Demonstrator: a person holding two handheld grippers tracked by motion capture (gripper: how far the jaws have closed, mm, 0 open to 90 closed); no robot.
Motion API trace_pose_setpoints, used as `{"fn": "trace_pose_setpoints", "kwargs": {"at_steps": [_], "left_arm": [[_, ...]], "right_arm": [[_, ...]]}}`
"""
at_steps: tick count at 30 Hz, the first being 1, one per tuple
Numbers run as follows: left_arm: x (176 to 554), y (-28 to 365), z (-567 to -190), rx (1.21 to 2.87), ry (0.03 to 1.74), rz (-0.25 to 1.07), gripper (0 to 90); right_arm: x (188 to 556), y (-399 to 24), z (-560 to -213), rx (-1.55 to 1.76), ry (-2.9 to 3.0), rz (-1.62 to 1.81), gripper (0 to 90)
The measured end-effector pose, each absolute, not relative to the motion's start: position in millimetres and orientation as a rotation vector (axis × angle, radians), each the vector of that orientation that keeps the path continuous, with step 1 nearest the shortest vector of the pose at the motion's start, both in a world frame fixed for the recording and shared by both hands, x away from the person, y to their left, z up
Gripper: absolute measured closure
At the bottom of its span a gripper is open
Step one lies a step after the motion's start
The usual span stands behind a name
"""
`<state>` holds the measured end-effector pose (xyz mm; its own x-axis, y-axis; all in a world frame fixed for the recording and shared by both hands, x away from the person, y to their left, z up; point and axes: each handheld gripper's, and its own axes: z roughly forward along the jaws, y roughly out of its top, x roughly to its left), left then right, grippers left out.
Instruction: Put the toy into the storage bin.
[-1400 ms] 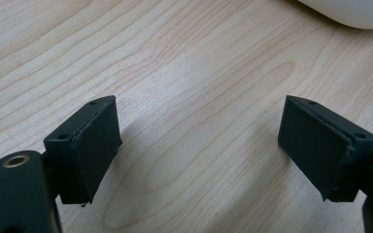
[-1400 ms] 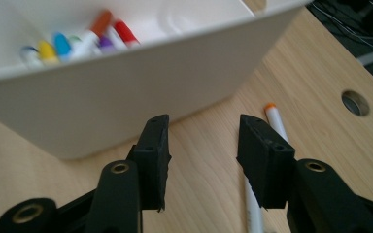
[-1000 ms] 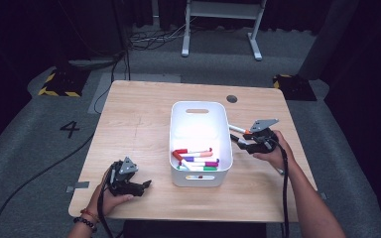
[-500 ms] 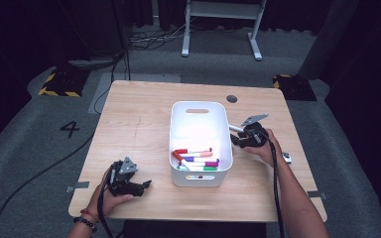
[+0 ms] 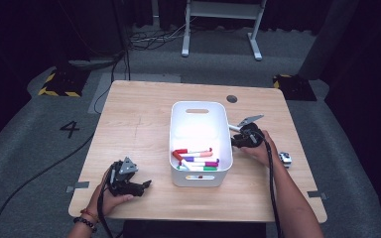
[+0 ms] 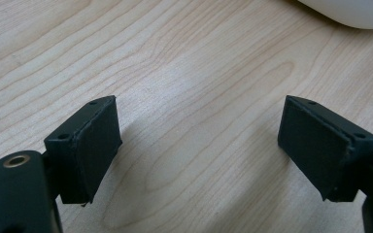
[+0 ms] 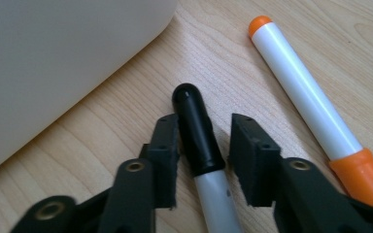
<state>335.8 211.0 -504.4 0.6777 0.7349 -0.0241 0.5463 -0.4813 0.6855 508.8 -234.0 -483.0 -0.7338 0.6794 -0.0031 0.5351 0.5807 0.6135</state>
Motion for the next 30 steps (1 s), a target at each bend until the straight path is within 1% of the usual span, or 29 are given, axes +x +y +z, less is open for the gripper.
{"fn": "trace_pose_setpoints", "kwargs": {"at_steps": [2,10,13,20,30], "left_arm": [[335.7,210.9,-504.4,2.207,0.982,0.357,15.7],[335.8,211.0,-504.3,2.208,0.982,0.354,15.7],[335.9,211.4,-504.1,2.214,0.976,0.356,15.7],[335.9,211.5,-504.1,2.215,0.975,0.356,15.8],[335.9,211.5,-504.1,2.215,0.974,0.356,15.8]], "right_arm": [[508.0,-235.5,-482.9,1.0,2.576,0.876,73.4],[502.5,-241.2,-480.9,1.025,2.574,0.857,74.5],[498.3,-247.7,-476.2,1.054,2.552,0.937,74.5],[481.6,-266.5,-454.1,1.055,2.457,1.144,74.6],[450.2,-286.1,-410.5,0.934,2.339,1.326,74.6]]}}
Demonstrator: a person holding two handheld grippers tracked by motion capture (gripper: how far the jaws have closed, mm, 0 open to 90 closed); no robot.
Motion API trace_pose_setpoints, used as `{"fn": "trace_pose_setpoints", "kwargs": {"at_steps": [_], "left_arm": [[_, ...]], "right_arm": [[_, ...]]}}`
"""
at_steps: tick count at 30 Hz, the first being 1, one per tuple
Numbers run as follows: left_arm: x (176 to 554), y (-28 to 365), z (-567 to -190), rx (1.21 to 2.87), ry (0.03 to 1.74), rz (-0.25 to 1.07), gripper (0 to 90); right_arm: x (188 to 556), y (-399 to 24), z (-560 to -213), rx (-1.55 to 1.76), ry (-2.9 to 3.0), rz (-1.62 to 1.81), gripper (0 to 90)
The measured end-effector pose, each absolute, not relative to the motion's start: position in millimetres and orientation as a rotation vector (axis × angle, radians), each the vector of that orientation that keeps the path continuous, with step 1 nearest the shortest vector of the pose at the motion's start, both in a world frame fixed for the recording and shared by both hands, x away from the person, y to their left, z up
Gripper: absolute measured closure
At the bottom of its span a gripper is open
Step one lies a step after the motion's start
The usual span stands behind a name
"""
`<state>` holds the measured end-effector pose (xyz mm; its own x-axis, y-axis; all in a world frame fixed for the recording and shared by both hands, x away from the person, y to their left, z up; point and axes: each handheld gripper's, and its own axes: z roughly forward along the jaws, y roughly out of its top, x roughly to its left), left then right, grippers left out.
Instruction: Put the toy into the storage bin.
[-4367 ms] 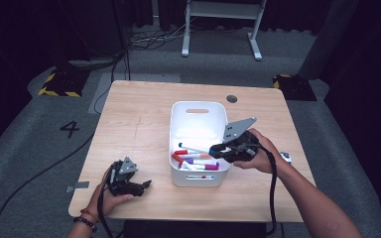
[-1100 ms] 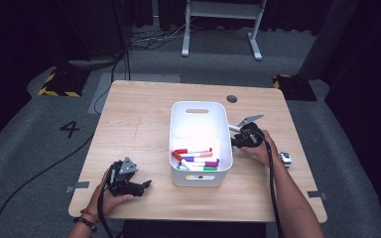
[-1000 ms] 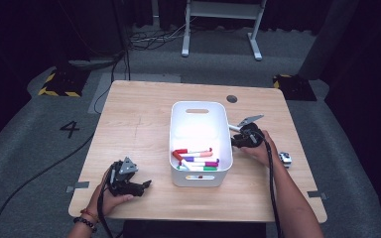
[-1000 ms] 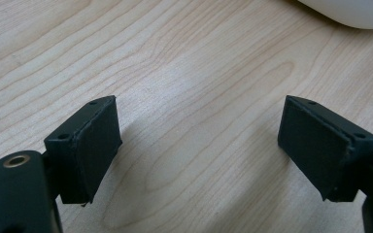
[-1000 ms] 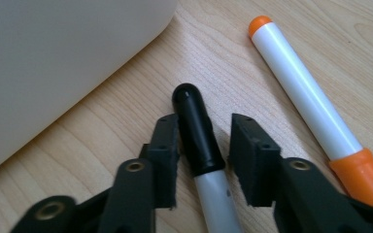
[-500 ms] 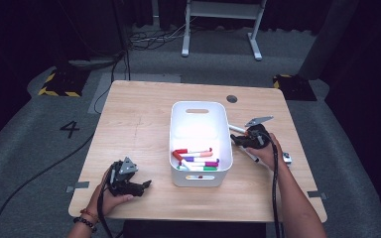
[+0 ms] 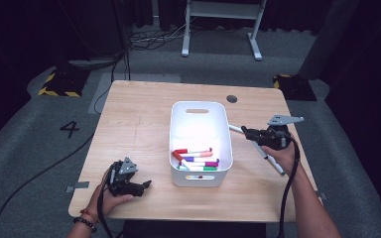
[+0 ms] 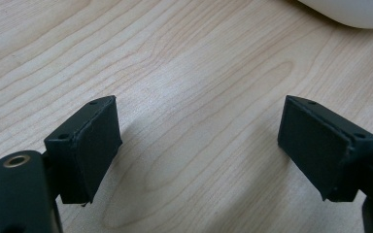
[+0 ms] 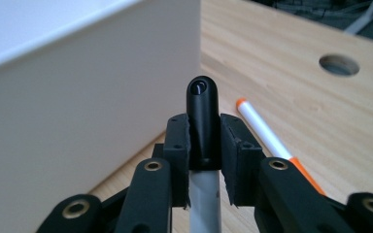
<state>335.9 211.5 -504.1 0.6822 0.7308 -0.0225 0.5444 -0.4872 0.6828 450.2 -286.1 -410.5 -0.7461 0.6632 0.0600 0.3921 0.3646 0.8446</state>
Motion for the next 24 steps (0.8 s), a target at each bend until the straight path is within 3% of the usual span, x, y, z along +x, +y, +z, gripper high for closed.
{"fn": "trace_pose_setpoints", "kwargs": {"at_steps": [12,24], "left_arm": [[335.8,211.4,-504.2,2.213,0.976,0.357,15.7],[335.9,211.5,-504.1,2.215,0.975,0.355,15.7]], "right_arm": [[411.4,-279.6,-368.9,0.745,2.333,1.405,74.6],[385.2,-239.7,-330.3,0.526,2.398,1.403,74.6]]}}
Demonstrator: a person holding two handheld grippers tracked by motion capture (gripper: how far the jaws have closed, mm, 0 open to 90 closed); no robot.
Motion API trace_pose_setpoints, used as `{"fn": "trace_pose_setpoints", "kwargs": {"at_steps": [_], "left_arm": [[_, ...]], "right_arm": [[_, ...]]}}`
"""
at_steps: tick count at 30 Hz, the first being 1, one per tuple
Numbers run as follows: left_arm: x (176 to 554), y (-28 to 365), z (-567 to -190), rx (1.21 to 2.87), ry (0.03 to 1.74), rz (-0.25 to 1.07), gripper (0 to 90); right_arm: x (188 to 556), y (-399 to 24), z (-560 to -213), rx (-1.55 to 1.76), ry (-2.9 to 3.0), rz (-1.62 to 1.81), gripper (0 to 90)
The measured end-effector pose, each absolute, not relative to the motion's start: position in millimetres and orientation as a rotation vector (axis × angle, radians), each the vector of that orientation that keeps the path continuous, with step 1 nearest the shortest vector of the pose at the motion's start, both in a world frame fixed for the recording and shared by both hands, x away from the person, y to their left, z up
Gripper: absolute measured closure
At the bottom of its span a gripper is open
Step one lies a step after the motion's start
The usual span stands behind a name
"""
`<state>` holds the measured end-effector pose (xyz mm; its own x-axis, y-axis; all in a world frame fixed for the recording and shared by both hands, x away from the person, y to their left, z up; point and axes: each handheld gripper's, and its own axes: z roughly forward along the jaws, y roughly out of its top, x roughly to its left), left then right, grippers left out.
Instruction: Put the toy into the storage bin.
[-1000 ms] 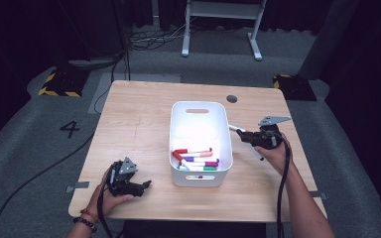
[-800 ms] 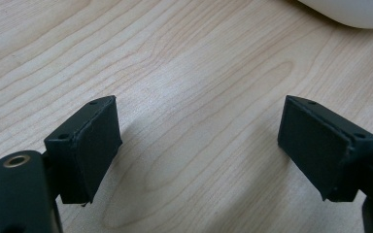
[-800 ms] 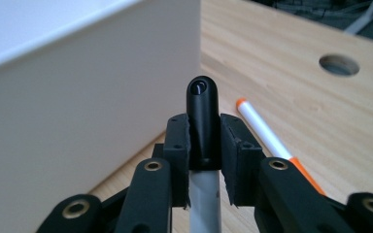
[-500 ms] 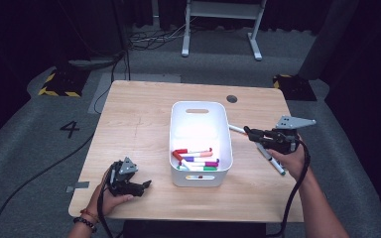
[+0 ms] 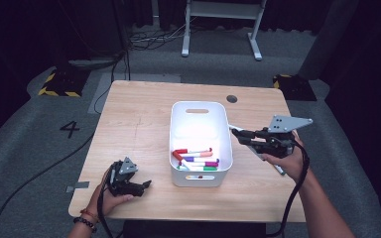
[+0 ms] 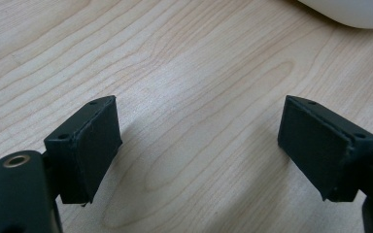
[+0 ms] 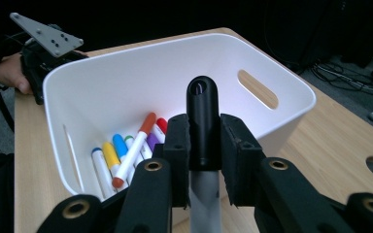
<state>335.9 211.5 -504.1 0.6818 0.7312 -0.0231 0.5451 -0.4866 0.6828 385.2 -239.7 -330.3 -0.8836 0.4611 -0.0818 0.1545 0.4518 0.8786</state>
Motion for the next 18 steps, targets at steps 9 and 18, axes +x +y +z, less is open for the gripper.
{"fn": "trace_pose_setpoints", "kwargs": {"at_steps": [9,18], "left_arm": [[335.9,211.4,-504.2,2.214,0.975,0.357,15.8],[335.9,211.5,-504.1,2.215,0.975,0.355,15.8]], "right_arm": [[380.5,-205.4,-312.7,0.416,2.458,1.375,74.6],[378.0,-168.9,-302.2,0.319,2.527,1.323,74.6]]}}
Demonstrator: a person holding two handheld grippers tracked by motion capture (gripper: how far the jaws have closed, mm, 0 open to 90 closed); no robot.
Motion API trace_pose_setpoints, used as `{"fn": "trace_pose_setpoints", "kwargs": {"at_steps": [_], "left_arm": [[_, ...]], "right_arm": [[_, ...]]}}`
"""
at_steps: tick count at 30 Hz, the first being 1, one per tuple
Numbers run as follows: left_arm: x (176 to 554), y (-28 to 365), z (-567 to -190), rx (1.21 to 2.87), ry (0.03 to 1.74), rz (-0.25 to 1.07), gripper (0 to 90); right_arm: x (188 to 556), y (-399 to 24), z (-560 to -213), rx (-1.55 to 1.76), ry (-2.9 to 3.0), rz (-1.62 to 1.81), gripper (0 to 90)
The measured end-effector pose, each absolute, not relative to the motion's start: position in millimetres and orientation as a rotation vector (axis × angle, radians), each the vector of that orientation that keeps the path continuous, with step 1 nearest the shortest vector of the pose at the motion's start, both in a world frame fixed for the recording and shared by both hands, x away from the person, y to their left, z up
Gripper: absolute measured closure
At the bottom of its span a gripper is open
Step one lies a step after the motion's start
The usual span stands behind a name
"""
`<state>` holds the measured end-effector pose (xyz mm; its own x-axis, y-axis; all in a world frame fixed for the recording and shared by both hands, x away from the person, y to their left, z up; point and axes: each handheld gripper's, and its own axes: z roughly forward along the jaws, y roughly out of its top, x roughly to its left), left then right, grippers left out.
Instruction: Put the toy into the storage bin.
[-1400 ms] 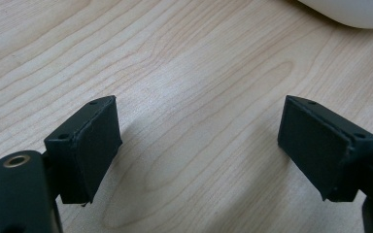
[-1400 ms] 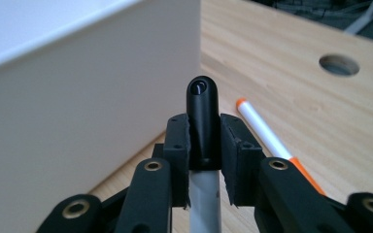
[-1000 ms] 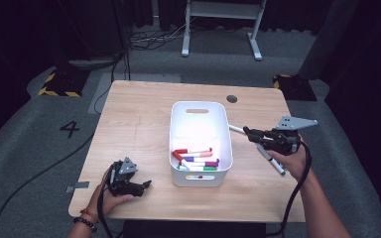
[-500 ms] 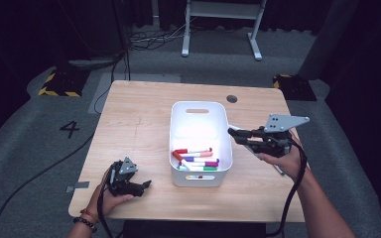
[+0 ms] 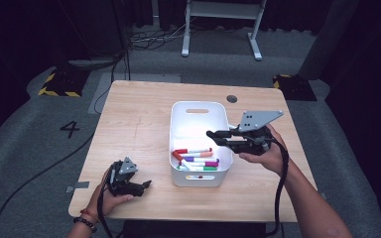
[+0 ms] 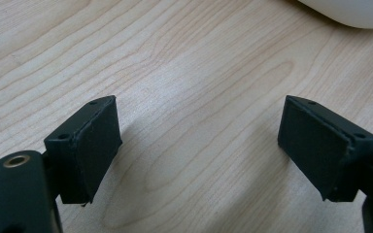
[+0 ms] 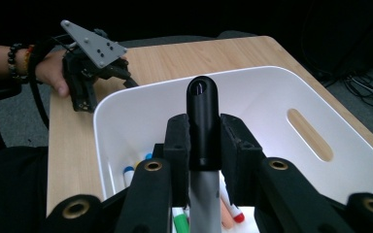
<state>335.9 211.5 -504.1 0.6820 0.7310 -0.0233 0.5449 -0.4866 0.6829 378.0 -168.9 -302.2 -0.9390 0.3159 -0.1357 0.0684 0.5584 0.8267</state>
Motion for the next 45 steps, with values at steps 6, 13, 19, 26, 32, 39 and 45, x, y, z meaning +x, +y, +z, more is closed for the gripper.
{"fn": "trace_pose_setpoints", "kwargs": {"at_steps": [6,13,19,26,32,39,45], "left_arm": [[335.8,211.6,-504.0,2.217,0.972,0.354,15.8],[335.8,211.7,-504.0,2.218,0.968,0.353,15.9],[335.9,211.8,-503.9,2.221,0.964,0.353,15.9],[335.9,211.9,-503.9,2.223,0.962,0.353,15.9],[335.9,211.9,-503.8,2.223,0.961,0.353,15.9],[335.6,211.9,-503.7,2.223,0.963,0.358,15.9],[335.7,212.0,-503.7,2.222,0.965,0.358,15.9]], "right_arm": [[378.5,-145.2,-300.6,0.286,2.565,1.269,74.6],[381.8,-120.0,-307.0,0.274,2.628,1.209,74.7],[385.8,-102.2,-325.2,0.243,2.714,1.111,74.6],[388.8,-88.0,-348.9,0.234,2.829,0.904,74.6],[389.1,-83.3,-357.4,0.231,2.888,0.816,74.5],[389.4,-77.8,-363.5,0.214,2.919,0.726,74.3],[393.0,-76.4,-366.5,0.23,2.943,0.692,72.4]]}}
